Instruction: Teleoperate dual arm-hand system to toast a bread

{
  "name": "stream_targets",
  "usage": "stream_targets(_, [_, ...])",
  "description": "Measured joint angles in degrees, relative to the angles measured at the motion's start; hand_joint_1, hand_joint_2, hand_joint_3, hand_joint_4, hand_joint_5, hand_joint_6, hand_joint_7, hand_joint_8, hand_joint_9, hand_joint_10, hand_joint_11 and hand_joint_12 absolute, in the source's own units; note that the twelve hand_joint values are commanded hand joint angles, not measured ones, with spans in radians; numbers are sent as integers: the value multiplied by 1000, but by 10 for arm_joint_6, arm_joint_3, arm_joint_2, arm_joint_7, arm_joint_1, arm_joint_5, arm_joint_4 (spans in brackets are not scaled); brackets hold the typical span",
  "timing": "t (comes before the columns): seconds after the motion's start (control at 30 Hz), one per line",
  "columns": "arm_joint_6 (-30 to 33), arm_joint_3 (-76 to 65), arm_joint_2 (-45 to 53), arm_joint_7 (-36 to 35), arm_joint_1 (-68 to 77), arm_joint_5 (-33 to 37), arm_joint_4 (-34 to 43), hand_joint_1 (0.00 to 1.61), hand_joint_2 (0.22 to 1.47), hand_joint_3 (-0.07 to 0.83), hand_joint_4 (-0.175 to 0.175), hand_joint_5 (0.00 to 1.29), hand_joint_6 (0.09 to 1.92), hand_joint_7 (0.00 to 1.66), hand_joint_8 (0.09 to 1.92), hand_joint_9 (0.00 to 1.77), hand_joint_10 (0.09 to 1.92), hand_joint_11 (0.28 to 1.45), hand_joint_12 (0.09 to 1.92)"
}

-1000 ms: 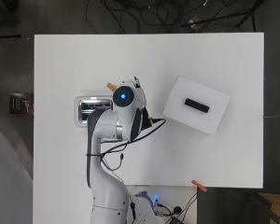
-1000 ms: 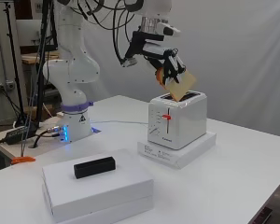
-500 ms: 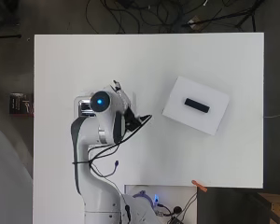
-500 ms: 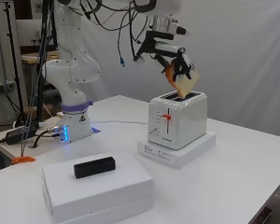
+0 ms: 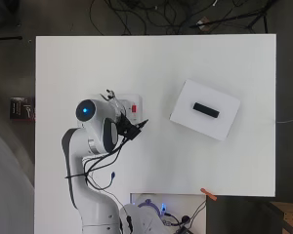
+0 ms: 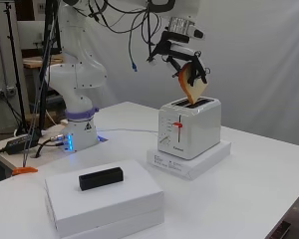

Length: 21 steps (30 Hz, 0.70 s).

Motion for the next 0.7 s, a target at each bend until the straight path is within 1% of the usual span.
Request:
stream_targets(0.1, [-26,2,33,6,2,-10,19,1236,1150,0,-163,741,1264,1116,842,1317,87,761,87])
stream_targets(0.17, [-40,3,57,16,4,-16,30,1237,1155,1,-173,730,1247,1100,899,1346,87,776,87])
stream_targets(0.2, [-46,5,72,25,5,-22,35,873,1116,-5,-129,516,872,868,655,1108,87,670,87])
stream_targets(0.23, [-51,12,91,37,1,-33,37,503,1012,-15,-100,296,497,538,383,747,87,546,87])
stream_targets(0.27, [-56,23,110,49,-8,-46,39,265,938,-20,-83,154,258,318,207,489,87,461,87])
stream_targets(0.3, [-60,40,130,59,-21,-57,43,141,919,-13,-71,102,129,229,109,357,87,416,87])
stream_targets(0.33, [-63,62,149,65,-38,-64,46,70,927,-6,-69,92,87,204,87,307,87,399,87])
stream_targets(0.37, [-62,82,163,69,-54,-64,46,33,939,-1,-69,99,87,206,87,295,87,393,87])
stream_targets(0.43, [-49,120,172,78,-80,-50,38,21,984,6,-70,149,87,247,87,324,87,387,87])
stream_targets(0.5, [-35,135,155,86,-84,-32,28,49,1020,12,-72,176,87,269,87,344,87,384,87])
stream_targets(0.57, [-21,116,129,96,-69,-10,19,66,1043,14,-74,183,87,283,87,364,87,379,87])
stream_targets(0.6, [-14,97,116,101,-60,0,14,59,1069,12,-65,248,87,311,87,383,87,377,87])
stream_targets(0.63, [-7,73,103,106,-52,9,10,43,1103,10,-43,377,87,368,87,416,87,377,87])
stream_targets(0.67, [2,44,90,110,-46,20,5,30,1124,7,-40,402,87,391,87,439,87,379,87])
stream_targets(0.7, [14,11,76,112,-40,32,-2,17,1128,2,-49,349,87,358,87,430,87,381,87])
